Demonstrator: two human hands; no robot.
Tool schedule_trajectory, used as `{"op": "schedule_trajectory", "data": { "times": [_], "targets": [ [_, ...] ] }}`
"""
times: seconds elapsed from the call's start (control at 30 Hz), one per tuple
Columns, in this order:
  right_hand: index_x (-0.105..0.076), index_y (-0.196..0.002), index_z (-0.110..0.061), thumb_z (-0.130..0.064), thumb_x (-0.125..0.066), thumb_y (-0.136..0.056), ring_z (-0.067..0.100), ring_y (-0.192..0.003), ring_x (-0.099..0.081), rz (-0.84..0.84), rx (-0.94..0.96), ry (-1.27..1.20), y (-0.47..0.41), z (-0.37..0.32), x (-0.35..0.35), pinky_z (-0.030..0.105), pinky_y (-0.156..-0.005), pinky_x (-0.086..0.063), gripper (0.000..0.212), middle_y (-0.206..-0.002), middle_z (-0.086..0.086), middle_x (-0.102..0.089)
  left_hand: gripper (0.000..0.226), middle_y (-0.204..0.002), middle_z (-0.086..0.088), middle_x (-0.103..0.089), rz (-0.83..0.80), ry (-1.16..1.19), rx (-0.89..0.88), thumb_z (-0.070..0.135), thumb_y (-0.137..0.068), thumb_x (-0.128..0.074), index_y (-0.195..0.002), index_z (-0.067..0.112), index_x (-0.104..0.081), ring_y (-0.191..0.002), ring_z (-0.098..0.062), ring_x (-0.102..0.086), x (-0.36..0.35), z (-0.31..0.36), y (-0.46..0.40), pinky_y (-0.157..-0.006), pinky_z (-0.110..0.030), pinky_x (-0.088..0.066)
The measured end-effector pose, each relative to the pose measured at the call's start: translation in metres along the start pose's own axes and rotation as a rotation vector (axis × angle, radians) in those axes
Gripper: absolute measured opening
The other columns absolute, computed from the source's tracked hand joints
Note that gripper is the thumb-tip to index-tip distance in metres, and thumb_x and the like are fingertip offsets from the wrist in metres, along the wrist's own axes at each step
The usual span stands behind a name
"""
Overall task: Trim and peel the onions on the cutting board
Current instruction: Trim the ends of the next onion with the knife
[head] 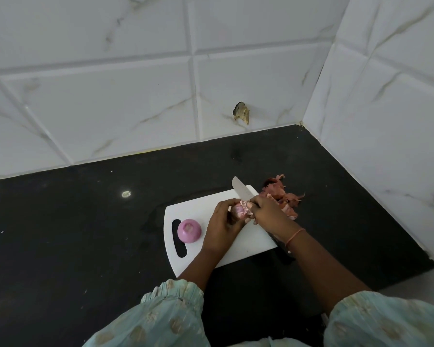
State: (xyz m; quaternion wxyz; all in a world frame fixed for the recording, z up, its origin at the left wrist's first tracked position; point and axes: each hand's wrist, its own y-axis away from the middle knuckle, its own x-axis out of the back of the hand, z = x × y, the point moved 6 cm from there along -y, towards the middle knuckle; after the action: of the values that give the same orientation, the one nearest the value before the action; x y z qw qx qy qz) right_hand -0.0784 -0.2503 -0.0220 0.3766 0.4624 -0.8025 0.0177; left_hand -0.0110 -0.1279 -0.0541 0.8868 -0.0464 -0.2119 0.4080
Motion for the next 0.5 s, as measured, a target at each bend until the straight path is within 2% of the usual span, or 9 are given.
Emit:
{"op": "schedule_trajectory", "data": {
  "times": [0.07, 0.23, 0.37, 0.5],
  "targets": [
    [-0.057, -0.12, -0.007, -0.023, -0.042, -0.103, 0.022, -0.092, -0.065, -0.027, -0.04, -0.096, -0.001, 0.002, -0.002, 0.033, -0.081, -0.056, 0.028, -0.108, 0.011, -0.065, 0.043, -0.117, 0.008, -0.057, 0.004, 0.027, 0.015, 0.023, -0.084, -0.077, -0.122, 0.022, -0.055, -0.095, -0.005, -0.058, 0.0, 0.001, 0.001, -0.076, -0.014, -0.049],
    [-0.055, -0.121, 0.0, -0.017, -0.043, -0.103, 0.015, -0.074, -0.062, -0.018, -0.181, -0.575, 0.001, 0.005, -0.001, 0.021, -0.058, -0.053, 0.027, -0.093, 0.011, -0.064, 0.04, -0.118, 0.001, -0.062, 0.022, 0.113, 0.058, 0.025, -0.089, -0.073, -0.12, 0.024, -0.048, -0.096, -0.012, -0.065, 0.002, 0.0, 0.003, -0.079, -0.024, -0.056],
    [-0.057, -0.121, -0.006, -0.019, -0.043, -0.103, 0.014, -0.072, -0.061, 0.069, -0.226, -0.594, -0.003, 0.014, 0.005, 0.024, -0.057, -0.052, 0.026, -0.091, 0.008, -0.065, 0.036, -0.117, 0.004, -0.063, 0.013, 0.152, 0.076, 0.025, -0.092, -0.07, -0.119, 0.021, -0.047, -0.098, -0.014, -0.067, 0.001, 0.001, 0.003, -0.081, -0.026, -0.056],
    [-0.062, -0.112, -0.018, -0.02, -0.051, -0.1, 0.013, -0.068, -0.059, 0.337, -0.227, -0.529, 0.0, 0.027, 0.035, 0.023, -0.052, -0.049, 0.017, -0.097, 0.009, -0.066, 0.035, -0.12, 0.01, -0.061, 0.007, 0.189, 0.128, 0.029, -0.093, -0.067, -0.118, 0.022, -0.045, -0.1, -0.01, -0.067, 0.002, 0.003, 0.005, -0.081, -0.024, -0.055]
  ]
}}
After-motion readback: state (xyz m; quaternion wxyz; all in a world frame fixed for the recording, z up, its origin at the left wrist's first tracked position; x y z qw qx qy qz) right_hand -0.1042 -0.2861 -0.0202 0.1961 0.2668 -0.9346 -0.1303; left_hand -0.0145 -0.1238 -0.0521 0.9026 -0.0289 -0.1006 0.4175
